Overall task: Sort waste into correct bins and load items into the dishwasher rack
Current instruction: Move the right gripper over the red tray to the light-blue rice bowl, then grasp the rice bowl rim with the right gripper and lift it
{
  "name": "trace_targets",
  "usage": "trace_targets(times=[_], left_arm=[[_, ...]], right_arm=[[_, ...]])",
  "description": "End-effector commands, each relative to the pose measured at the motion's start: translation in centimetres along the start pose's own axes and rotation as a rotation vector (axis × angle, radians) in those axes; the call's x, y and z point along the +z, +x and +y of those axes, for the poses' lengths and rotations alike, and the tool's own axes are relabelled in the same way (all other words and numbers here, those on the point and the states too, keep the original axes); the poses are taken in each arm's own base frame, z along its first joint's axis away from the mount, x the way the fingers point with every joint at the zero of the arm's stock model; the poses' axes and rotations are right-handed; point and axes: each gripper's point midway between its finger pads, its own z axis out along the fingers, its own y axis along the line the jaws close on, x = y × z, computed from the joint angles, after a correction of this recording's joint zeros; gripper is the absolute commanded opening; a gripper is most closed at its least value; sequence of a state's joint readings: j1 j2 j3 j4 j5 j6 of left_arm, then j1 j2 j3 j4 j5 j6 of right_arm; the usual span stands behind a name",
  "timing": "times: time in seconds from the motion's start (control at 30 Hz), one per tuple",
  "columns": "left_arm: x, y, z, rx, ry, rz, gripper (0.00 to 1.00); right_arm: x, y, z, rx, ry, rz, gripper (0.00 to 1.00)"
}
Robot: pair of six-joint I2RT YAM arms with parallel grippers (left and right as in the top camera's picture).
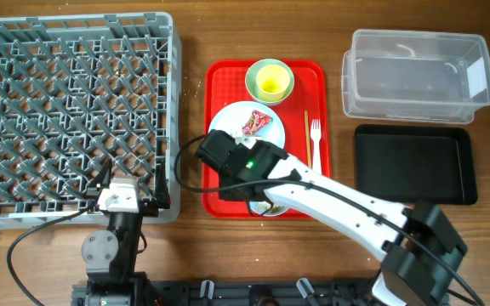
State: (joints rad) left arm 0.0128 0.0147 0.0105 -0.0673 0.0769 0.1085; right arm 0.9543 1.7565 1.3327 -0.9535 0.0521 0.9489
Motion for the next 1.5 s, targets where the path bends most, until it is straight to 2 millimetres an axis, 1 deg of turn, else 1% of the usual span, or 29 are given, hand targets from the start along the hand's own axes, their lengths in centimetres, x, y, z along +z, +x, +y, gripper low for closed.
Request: trace_targets(times=[0.0, 0.07, 0.17, 0.23, 0.37, 0.53, 0.77, 0.87, 0.9, 1.03, 1.1, 1.17, 1.3, 1.37, 1.47], left_arm=[[0.0, 0.2, -0.3, 0.015, 0.018, 0.003, 1.00], [0.0, 0.2, -0.3, 0.015, 0.018, 0.003, 1.00], [0.0, 0.2, -0.3, 0.015, 0.018, 0.003, 1.00], [0.0, 0.2, -0.3, 0.015, 0.018, 0.003, 1.00], [0.0, 0.2, -0.3, 0.015, 0.018, 0.003, 1.00], [0.0, 0.2, -0.3, 0.015, 0.018, 0.003, 1.00], [0.0, 0.2, -0.3, 0.015, 0.018, 0.003, 1.00], [0.0, 0.2, -0.3, 0.015, 0.018, 0.003, 1.00], [0.0, 0.2, -0.3, 0.015, 0.018, 0.003, 1.00], [0.0, 0.2, -0.3, 0.015, 0.018, 0.003, 1.00], [0.0, 0.2, -0.3, 0.015, 0.018, 0.003, 1.00], [0.0, 0.2, -0.3, 0.016, 0.018, 0.003, 1.00], [0.0, 0.2, -0.3, 0.015, 0.018, 0.003, 1.00], [0.0, 0.2, -0.3, 0.015, 0.018, 0.003, 1.00], [0.0, 0.2, -0.3, 0.015, 0.018, 0.003, 1.00]], right_arm=[[1.5, 0.6, 0.1, 0.020, 0.012, 0.037, 0.35], [2.5, 0.6, -0.3, 0.017, 0.046, 0.044, 0.35], [4.3, 0.3, -1.4, 0.010, 0.128, 0.026, 0.34], [5.0, 0.3, -1.6, 0.009, 0.142, 0.032, 0.33], [5.1, 0.3, -1.5, 0.008, 0.140, 0.030, 0.34], [5.5, 0.3, -2.0, 0.006, 0.161, 0.021, 0.25], [7.3, 0.9, -2.7, -0.025, 0.205, 0.055, 0.26], [7.7, 1.1, -2.9, -0.025, 0.214, 0.064, 0.05], [7.7, 1.0, -2.8, -0.025, 0.211, 0.061, 0.04], [7.2, 0.7, -2.5, -0.027, 0.209, 0.059, 0.04], [6.7, 0.3, -2.2, -0.065, 0.197, 0.056, 0.04], [5.7, -0.2, -2.1, -0.106, 0.195, 0.039, 0.04], [3.6, -1.7, -3.8, -0.116, 0.301, -0.022, 0.04], [2.7, -2.2, -4.3, -0.110, 0.326, -0.025, 0.04], [0.9, -3.6, -5.4, -0.068, 0.363, -0.029, 0.04]])
